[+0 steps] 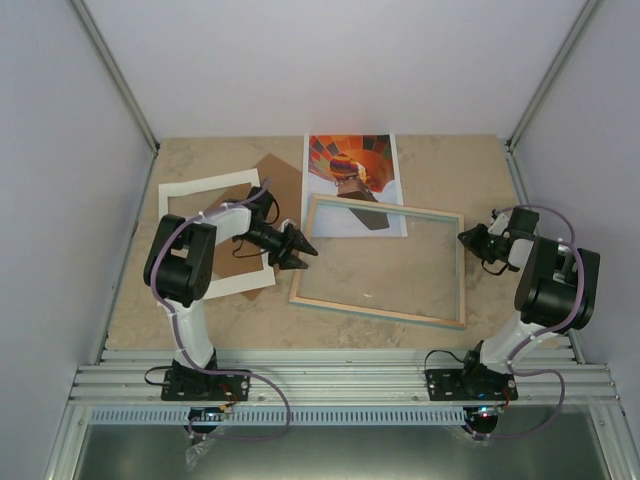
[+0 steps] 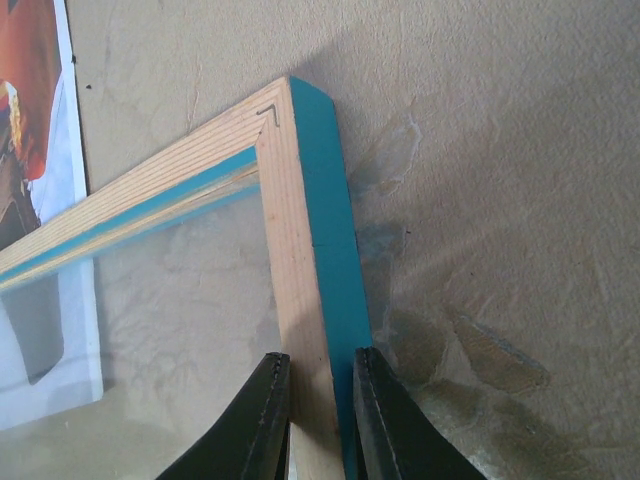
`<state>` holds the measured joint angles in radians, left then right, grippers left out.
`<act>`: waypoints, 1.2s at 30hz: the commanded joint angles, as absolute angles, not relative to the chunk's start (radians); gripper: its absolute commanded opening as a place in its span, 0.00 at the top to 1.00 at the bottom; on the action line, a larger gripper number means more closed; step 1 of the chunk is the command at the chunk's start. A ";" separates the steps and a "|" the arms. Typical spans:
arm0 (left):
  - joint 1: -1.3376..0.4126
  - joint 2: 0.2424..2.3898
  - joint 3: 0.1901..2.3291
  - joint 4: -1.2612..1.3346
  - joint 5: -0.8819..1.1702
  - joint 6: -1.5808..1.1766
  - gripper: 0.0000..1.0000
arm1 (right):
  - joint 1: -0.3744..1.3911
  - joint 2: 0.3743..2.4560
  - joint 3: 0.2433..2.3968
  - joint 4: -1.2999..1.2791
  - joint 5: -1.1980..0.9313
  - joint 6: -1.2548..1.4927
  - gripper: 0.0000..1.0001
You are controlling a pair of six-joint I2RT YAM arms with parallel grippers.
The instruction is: Put the photo into the frame
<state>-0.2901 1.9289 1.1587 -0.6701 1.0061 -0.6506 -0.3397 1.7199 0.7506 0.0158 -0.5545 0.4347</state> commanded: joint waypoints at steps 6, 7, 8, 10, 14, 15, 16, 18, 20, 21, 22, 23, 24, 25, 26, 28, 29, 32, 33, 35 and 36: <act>-0.296 1.900 1.251 -0.775 0.849 -0.591 0.24 | -0.339 1.740 0.721 -0.037 -0.562 0.466 1.00; -0.296 1.892 1.267 -0.795 0.817 -0.576 0.20 | -0.339 1.738 0.721 -0.037 -0.562 0.463 1.00; -0.296 1.883 1.283 -0.812 0.783 -0.560 0.15 | -0.339 1.738 0.721 -0.037 -0.562 0.462 1.00; -0.296 1.866 1.310 -0.846 0.713 -0.534 0.04 | -0.339 1.738 0.721 -0.038 -0.561 0.461 1.00; -0.296 1.829 1.355 -0.895 0.595 -0.488 0.01 | -0.339 1.737 0.722 -0.039 -0.563 0.460 1.00; -0.296 1.820 1.374 -0.905 0.559 -0.468 0.01 | -0.339 1.737 0.722 -0.039 -0.564 0.459 1.00; -0.296 1.813 1.392 -0.917 0.521 -0.444 0.01 | -0.339 1.734 0.722 -0.038 -0.566 0.457 1.00; -0.296 1.808 1.424 -0.931 0.446 -0.402 0.01 | -0.339 1.731 0.722 -0.030 -0.578 0.451 0.99; -0.300 1.818 1.458 -0.946 0.398 -0.346 0.00 | -0.337 1.725 0.723 -0.024 -0.594 0.441 0.99; -0.302 1.822 1.468 -0.949 0.375 -0.317 0.01 | -0.337 1.720 0.726 -0.025 -0.602 0.433 0.95; -0.303 1.821 1.469 -0.943 0.354 -0.287 0.00 | -0.336 1.713 0.731 -0.028 -0.609 0.417 0.88; -0.306 1.811 1.456 -0.929 0.326 -0.254 0.00 | -0.335 1.699 0.738 -0.037 -0.611 0.402 0.81; -0.308 1.787 1.432 -0.911 0.288 -0.222 0.01 | -0.334 1.686 0.744 -0.046 -0.615 0.387 0.72; -0.308 1.766 1.416 -0.888 0.261 -0.184 0.01 | -0.334 1.672 0.749 -0.058 -0.617 0.370 0.66; -0.308 1.754 1.407 -0.868 0.238 -0.151 0.01 | -0.334 1.657 0.753 -0.071 -0.618 0.354 0.61; -0.304 1.686 1.375 -0.821 0.175 -0.080 0.01 | -0.336 1.626 0.760 -0.098 -0.618 0.319 0.49; -0.301 1.649 1.349 -0.792 0.157 -0.059 0.01 | -0.337 1.609 0.764 -0.111 -0.619 0.296 0.42; -0.300 1.538 1.253 -0.723 0.073 0.088 0.01 | -0.342 1.560 0.788 -0.158 -0.613 0.222 0.25; -0.299 1.510 1.223 -0.717 0.061 0.157 0.00 | -0.343 1.546 0.798 -0.175 -0.617 0.193 0.21; -0.290 1.453 1.151 -0.697 0.020 0.264 0.01 | -0.345 1.518 0.822 -0.211 -0.637 0.131 0.15; -0.279 1.435 1.126 -0.706 0.028 0.323 0.01 | -0.345 1.503 0.837 -0.231 -0.655 0.099 0.13</act>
<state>-0.2985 1.5108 1.2221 -0.7578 0.1307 0.0429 -0.3393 1.5612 0.7803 -0.1501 -0.6025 0.2455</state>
